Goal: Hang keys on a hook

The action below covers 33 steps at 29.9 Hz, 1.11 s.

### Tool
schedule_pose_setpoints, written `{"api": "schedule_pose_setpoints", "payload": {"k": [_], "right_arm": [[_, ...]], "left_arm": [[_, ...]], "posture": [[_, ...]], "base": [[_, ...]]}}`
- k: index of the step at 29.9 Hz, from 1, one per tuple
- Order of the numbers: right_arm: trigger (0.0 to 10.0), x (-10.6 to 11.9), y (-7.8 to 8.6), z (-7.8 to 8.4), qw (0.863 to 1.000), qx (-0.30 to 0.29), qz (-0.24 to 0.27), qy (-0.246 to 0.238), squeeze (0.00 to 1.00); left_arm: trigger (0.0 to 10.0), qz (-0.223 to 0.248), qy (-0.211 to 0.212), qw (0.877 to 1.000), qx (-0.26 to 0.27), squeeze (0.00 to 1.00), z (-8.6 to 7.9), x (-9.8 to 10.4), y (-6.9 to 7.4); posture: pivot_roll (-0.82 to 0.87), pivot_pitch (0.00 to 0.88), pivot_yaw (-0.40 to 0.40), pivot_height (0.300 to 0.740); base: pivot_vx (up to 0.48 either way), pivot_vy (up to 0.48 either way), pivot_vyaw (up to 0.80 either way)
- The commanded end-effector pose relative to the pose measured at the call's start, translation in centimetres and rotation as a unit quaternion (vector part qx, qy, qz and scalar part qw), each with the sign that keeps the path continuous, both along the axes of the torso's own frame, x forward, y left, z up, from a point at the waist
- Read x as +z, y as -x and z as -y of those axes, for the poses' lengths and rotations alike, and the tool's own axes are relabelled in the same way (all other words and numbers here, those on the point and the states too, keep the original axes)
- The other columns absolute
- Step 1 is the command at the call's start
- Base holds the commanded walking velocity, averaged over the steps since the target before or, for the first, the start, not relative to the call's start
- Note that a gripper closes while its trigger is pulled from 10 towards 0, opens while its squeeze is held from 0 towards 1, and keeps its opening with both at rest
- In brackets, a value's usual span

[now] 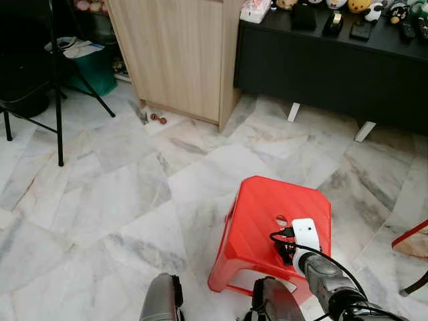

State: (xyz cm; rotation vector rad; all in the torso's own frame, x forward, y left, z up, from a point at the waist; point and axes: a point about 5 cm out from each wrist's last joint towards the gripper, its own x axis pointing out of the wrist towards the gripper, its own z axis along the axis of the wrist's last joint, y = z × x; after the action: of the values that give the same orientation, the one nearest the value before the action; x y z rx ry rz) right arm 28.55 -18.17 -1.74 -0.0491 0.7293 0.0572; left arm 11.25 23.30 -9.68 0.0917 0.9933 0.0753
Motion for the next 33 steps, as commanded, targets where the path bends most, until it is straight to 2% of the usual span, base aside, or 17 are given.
{"api": "schedule_pose_setpoints", "payload": {"k": [1,2,11,20,33], "right_arm": [[0.2,-0.5,0.5,0.1,1.000,-0.001,-0.014,0.001,0.00],[0.0,-0.5,0.5,0.1,1.000,-0.001,-0.014,0.001,0.00],[0.0,-0.9,1.0,-0.2,1.000,0.010,-0.021,0.005,0.00],[0.0,-0.7,0.8,-0.3,1.000,0.013,-0.018,0.005,0.00],[0.0,-0.7,0.8,-0.2,1.000,0.017,-0.018,0.010,0.00]], "left_arm": [[10.0,-0.013,0.000,1.000,0.000,0.00,-0.1,-0.3,1.1],[10.0,-0.013,0.000,1.000,0.000,0.00,-0.1,-0.3,1.1],[10.0,-0.011,0.002,1.000,-0.002,0.00,0.0,-0.2,0.9],[10.0,-0.011,0.004,1.000,-0.004,0.00,0.2,-0.2,0.6],[10.0,-0.008,0.007,1.000,-0.006,0.00,0.6,-0.2,0.1]], "posture": [[0.12,0.214,-0.026,0.613],[0.12,0.215,-0.026,0.613],[0.12,0.217,-0.028,0.613],[0.11,0.216,-0.030,0.613],[0.11,0.179,-0.034,0.613]], "base": [[0.000,0.000,0.00],[0.000,0.000,0.00],[0.000,0.000,0.00],[0.000,0.000,0.00],[0.000,0.000,0.00]]}}
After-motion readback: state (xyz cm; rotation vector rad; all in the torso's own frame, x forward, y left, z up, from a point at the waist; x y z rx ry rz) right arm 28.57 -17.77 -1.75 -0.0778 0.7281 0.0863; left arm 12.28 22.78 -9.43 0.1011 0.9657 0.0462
